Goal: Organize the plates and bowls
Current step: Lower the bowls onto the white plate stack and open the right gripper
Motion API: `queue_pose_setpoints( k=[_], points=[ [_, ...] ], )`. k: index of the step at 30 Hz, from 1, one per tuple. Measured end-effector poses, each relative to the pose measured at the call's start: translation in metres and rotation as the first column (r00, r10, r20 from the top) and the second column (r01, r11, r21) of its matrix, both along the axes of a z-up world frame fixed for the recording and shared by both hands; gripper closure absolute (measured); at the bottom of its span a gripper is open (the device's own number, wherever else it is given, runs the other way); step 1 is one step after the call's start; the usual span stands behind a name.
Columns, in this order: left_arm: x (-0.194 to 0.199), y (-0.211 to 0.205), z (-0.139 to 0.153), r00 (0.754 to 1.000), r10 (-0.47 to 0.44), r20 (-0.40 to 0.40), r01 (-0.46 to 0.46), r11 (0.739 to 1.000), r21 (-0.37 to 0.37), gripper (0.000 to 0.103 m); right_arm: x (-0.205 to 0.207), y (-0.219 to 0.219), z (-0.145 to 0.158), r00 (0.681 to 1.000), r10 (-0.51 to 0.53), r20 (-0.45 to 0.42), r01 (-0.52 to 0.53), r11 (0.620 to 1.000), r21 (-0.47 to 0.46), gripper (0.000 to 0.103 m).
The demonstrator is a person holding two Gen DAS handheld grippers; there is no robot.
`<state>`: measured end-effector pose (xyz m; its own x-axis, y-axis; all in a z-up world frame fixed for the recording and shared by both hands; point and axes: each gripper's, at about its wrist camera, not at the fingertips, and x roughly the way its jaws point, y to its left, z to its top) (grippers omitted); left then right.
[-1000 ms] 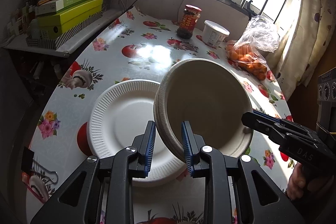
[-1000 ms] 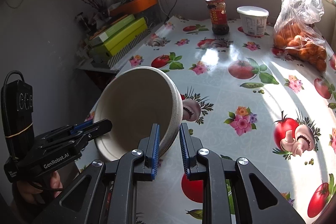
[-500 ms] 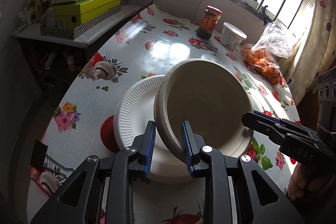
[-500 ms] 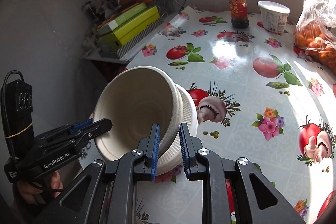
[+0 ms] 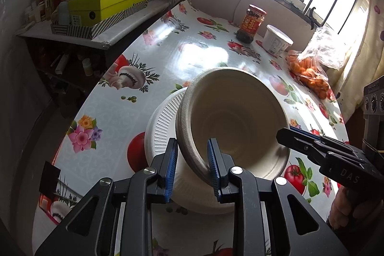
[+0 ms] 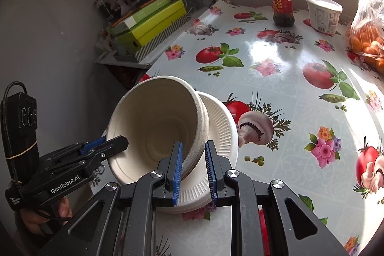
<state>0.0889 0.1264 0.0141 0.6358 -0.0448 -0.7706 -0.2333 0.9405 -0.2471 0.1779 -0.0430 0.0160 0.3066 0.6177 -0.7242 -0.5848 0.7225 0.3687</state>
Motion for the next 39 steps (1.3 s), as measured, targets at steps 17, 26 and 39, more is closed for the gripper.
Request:
queue_pose_setpoints(
  k=[17,26,39],
  points=[
    [0.011,0.006,-0.005,1.000,0.004,-0.025,-0.005,1.000,-0.017,0.077,0.010,0.006,-0.002,1.000,-0.007,-0.020,0.006,1.000,-0.010,0.084],
    [0.013,0.009,-0.005,1.000,0.010,-0.028,-0.012,0.999,-0.041,0.077,0.011,0.007,-0.002,1.000,-0.011,-0.019,0.011,1.000,-0.009,0.082],
    [0.014,0.007,-0.006,1.000,0.005,-0.026,-0.006,0.999,-0.045,0.072,0.012,0.006,-0.001,1.000,-0.015,-0.015,0.015,1.000,-0.005,0.083]
  ],
)
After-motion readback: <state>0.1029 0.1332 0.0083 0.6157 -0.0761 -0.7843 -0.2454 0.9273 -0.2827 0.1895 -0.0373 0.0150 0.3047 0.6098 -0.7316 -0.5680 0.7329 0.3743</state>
